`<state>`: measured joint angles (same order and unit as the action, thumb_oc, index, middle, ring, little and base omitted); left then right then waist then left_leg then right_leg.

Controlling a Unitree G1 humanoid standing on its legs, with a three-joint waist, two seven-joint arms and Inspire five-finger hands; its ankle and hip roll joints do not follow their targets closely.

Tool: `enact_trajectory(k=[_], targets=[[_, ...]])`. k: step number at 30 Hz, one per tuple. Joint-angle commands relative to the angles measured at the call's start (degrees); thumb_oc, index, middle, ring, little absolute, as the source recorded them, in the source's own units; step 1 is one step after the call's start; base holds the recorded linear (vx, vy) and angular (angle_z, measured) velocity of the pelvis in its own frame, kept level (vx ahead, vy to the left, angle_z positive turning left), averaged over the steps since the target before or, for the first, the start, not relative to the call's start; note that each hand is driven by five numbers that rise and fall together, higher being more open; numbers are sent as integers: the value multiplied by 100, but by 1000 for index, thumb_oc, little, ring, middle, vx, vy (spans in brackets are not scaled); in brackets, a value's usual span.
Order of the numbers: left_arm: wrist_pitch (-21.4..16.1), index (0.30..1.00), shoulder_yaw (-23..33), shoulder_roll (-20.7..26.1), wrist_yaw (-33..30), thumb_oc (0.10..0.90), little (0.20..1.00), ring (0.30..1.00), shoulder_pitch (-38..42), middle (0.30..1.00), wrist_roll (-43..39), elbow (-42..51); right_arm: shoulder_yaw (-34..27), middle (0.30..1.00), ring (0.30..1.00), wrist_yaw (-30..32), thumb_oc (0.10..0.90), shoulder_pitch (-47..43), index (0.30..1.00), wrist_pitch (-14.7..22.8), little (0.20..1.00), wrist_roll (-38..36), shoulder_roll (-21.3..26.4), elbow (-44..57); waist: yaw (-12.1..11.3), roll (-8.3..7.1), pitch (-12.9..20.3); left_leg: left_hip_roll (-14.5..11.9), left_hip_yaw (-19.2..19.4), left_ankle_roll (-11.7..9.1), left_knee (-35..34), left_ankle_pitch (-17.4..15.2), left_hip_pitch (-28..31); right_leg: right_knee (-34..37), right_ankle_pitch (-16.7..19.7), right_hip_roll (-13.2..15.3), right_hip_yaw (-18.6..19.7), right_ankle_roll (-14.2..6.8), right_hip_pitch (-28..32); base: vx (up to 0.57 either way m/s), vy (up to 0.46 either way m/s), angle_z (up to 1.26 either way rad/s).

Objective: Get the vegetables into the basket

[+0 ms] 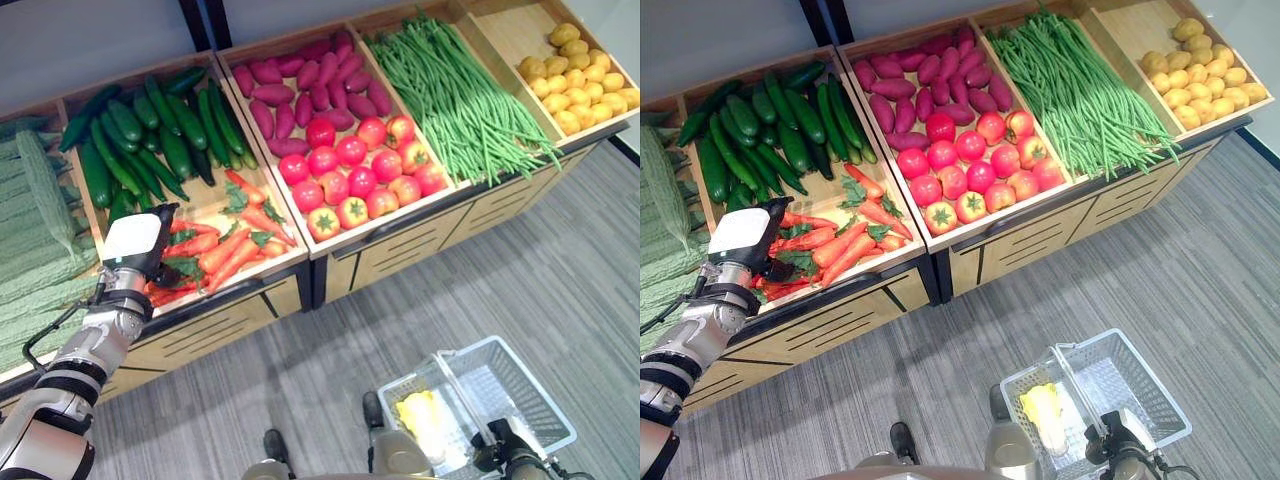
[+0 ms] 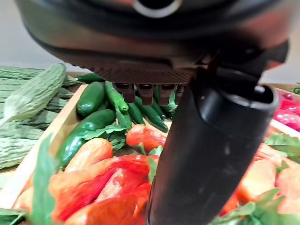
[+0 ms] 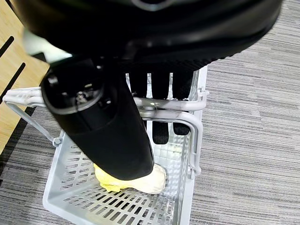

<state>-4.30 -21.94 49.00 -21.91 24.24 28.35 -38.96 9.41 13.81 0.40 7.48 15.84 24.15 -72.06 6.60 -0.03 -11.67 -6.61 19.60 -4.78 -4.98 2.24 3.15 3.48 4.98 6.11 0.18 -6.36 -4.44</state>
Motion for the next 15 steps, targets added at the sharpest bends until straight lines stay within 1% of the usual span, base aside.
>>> enact_trajectory(k=[1,10,11,12,13,15], targets=[[1,1000,191,618,-217,900,1000,1000,999,1000,303,16,143,300,300,201,400,40,300,-15,300,-32,292,-104,-29,-244,238,40,-255,-95,59,-64,12,-95,435,322,225,-414,-386,0,0,0],[55,1000,-554,749,162,900,1000,1000,1646,1000,585,-327,148,300,300,196,400,-36,300,-70,300,-67,355,-128,7,-229,131,17,-276,-97,65,-17,-111,-137,447,289,244,-409,-529,0,0,0],[67,890,-692,804,283,822,890,890,1752,890,666,-413,164,300,300,194,400,-59,300,-83,300,-75,374,-126,22,-218,112,14,-272,-98,65,-7,-126,-140,454,286,251,-411,-549,0,0,0],[54,662,-803,822,318,659,662,662,1866,662,679,-448,155,300,300,185,400,-64,300,-87,300,-82,374,-122,13,-222,98,13,-276,-98,68,-3,-145,-148,457,282,261,-407,-570,0,0,0],[52,566,-903,860,372,590,566,566,1960,566,712,-453,165,300,300,175,400,-76,300,-92,300,-99,385,-111,22,-214,88,7,-282,-98,69,2,-156,-155,459,281,262,-407,-585,0,0,0],[24,495,-1143,941,498,539,495,495,2146,495,846,-509,183,300,300,169,400,-105,300,-105,300,-103,399,-112,22,-205,63,5,-293,-97,70,8,-183,-170,459,276,264,-406,-618,0,0,0]])
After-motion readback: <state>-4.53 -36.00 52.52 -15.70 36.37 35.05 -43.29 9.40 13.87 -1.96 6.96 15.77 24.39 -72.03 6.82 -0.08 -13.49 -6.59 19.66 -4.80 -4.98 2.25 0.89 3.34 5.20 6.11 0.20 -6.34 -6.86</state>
